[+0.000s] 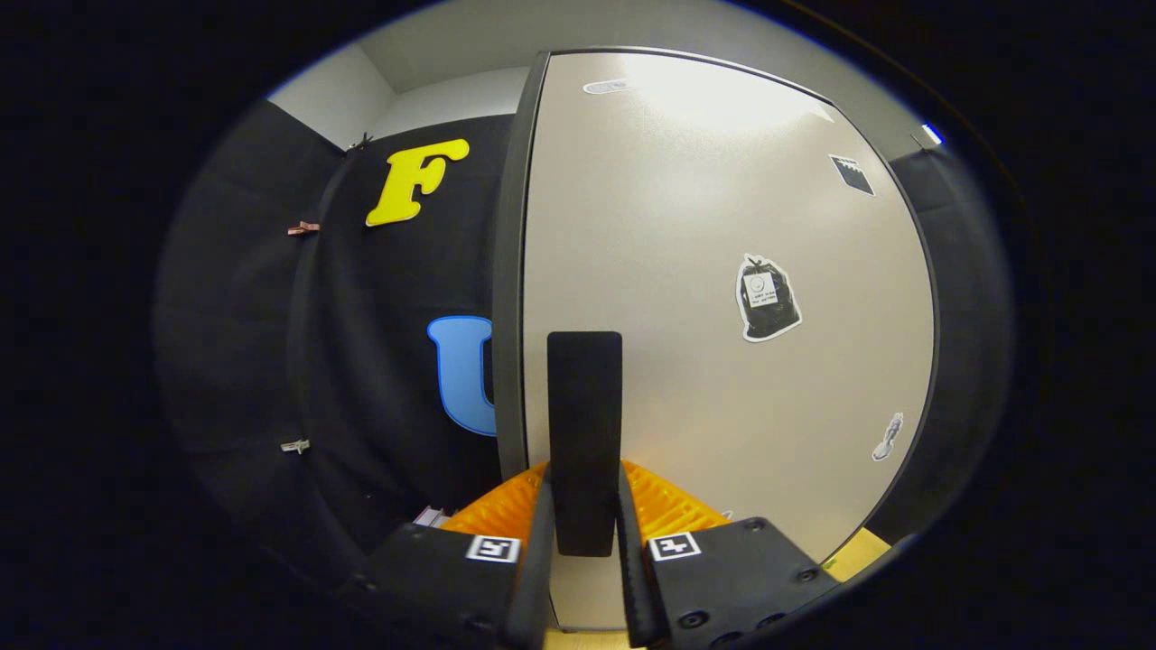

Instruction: Open the shoe cabinet door, grab the shoes and put them into the shoe cabinet, then close the shoe cabinet door.

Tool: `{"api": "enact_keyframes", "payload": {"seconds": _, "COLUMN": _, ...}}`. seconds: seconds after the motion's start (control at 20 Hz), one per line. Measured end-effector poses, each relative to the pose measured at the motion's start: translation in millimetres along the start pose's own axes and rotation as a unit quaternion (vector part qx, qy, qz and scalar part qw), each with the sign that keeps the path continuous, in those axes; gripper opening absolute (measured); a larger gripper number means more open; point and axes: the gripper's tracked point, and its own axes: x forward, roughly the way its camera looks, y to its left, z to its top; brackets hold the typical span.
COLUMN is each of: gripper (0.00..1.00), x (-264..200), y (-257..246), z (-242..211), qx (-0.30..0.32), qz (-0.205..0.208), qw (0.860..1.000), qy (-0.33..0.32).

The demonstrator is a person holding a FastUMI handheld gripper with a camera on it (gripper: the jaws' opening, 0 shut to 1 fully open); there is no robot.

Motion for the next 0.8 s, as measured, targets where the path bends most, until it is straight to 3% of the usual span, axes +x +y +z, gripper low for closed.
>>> {"api": "enact_keyframes", "payload": {"seconds": 0.1, "gripper": 0.27, "x": -4, "y": 1, "z": 1, "qx": 0.006, "qz": 0.003, "qw": 1.0, "qy": 0.006}}
{"api": "enact_keyframes", "payload": {"seconds": 0.4, "gripper": 0.27, "x": -20, "y": 2, "z": 2, "qx": 0.004, "qz": 0.021, "qw": 1.0, "qy": 0.014}}
{"api": "enact_keyframes", "payload": {"seconds": 0.8, "gripper": 0.27, "x": -80, "y": -8, "z": 3, "qx": 0.015, "qz": 0.058, "qw": 0.998, "qy": 0.024}}
